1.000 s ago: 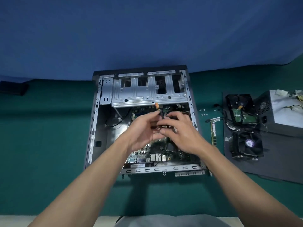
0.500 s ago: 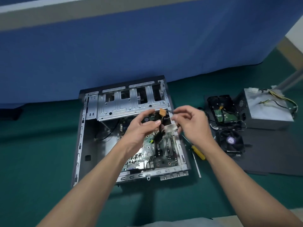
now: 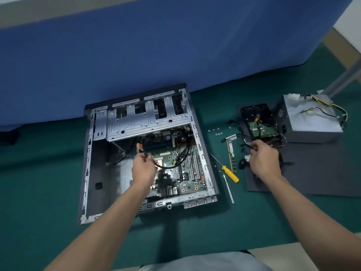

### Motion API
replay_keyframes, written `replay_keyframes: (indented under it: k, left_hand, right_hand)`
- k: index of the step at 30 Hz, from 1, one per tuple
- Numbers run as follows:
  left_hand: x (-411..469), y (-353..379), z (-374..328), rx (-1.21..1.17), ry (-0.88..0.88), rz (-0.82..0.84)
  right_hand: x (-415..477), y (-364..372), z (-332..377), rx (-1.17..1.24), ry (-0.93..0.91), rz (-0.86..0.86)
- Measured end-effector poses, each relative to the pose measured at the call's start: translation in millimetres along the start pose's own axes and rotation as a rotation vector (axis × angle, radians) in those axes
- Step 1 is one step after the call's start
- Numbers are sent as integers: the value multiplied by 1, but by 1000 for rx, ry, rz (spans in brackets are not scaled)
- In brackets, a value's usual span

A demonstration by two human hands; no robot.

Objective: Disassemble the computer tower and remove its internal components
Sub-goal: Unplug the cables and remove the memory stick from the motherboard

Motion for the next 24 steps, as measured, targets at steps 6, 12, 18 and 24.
replay_keyframes:
  k: [6, 12, 18, 24]
  left_hand:
    - [8, -18, 27, 106, -60, 44]
    - [4, -20, 27, 103, -34, 217]
    - [5, -26, 35, -54, -85, 182]
    - [9, -31, 40, -165, -100, 152]
  right_hand:
    - [-47, 4, 87, -71, -482, -203]
    - [-112, 114, 163, -370, -762, 894]
    - [-113, 160, 164, -713, -935, 882]
    - [-98, 159, 136, -576, -651, 1086]
Point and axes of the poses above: each hand's wrist, its own x-axis towards the middle knuckle, its own y-axis out of the palm, z = x × y, the point moved 5 cm from there along x, towards the middle knuckle, and after that the axes turned 2 degrees about x, right-handed, at the moved point
